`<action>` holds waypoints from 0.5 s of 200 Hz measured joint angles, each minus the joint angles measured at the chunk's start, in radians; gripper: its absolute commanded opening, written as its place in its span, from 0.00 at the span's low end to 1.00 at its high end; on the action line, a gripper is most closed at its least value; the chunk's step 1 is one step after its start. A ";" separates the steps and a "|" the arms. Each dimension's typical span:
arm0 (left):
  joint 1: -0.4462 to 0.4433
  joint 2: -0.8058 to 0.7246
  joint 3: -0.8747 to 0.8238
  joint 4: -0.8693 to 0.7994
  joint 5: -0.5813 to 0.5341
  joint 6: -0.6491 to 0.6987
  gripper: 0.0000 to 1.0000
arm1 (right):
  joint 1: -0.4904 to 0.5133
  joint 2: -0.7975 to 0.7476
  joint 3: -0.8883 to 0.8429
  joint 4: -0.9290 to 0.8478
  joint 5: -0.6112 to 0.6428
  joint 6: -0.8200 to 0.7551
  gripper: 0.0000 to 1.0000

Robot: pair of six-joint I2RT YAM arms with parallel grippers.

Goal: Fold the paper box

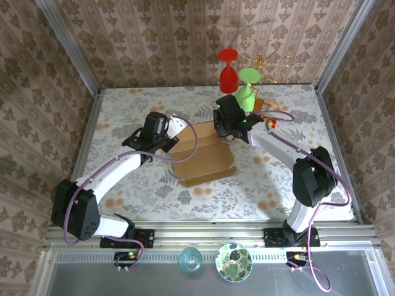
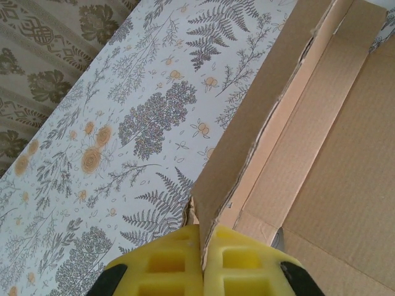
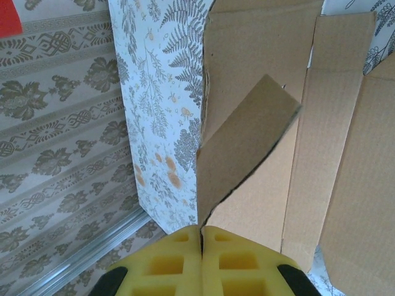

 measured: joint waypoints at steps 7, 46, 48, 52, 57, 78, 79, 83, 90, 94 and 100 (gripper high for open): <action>0.000 -0.001 0.000 0.000 0.002 0.000 0.00 | 0.000 -0.002 -0.005 0.009 -0.001 0.004 0.26; 0.000 -0.011 0.000 -0.003 0.044 0.000 0.00 | 0.008 -0.015 -0.061 0.119 -0.040 0.017 0.46; 0.001 -0.011 0.000 -0.003 0.047 0.000 0.00 | 0.010 -0.015 -0.063 0.122 -0.042 0.017 0.46; 0.001 -0.013 0.000 -0.003 0.050 0.000 0.00 | 0.013 -0.015 -0.066 0.130 -0.045 0.017 0.46; 0.001 -0.015 0.000 -0.003 0.054 0.000 0.00 | 0.018 -0.015 -0.068 0.140 -0.047 0.018 0.46; 0.003 -0.021 0.000 -0.008 0.071 0.000 0.00 | 0.040 -0.015 -0.071 0.180 -0.053 0.021 0.39; 0.003 -0.021 0.000 -0.008 0.072 0.000 0.00 | 0.042 -0.015 -0.071 0.183 -0.053 0.019 0.39; 0.003 -0.022 0.000 -0.009 0.074 0.000 0.00 | 0.044 -0.015 -0.071 0.190 -0.054 0.023 0.37; 0.005 -0.023 0.000 -0.010 0.078 0.000 0.00 | 0.049 -0.015 -0.072 0.199 -0.056 0.024 0.35; 0.008 -0.023 0.000 -0.011 0.081 0.000 0.00 | 0.052 -0.015 -0.072 0.203 -0.058 0.021 0.34; 0.009 -0.023 0.000 -0.011 0.085 0.000 0.00 | 0.055 -0.015 -0.072 0.208 -0.059 0.021 0.32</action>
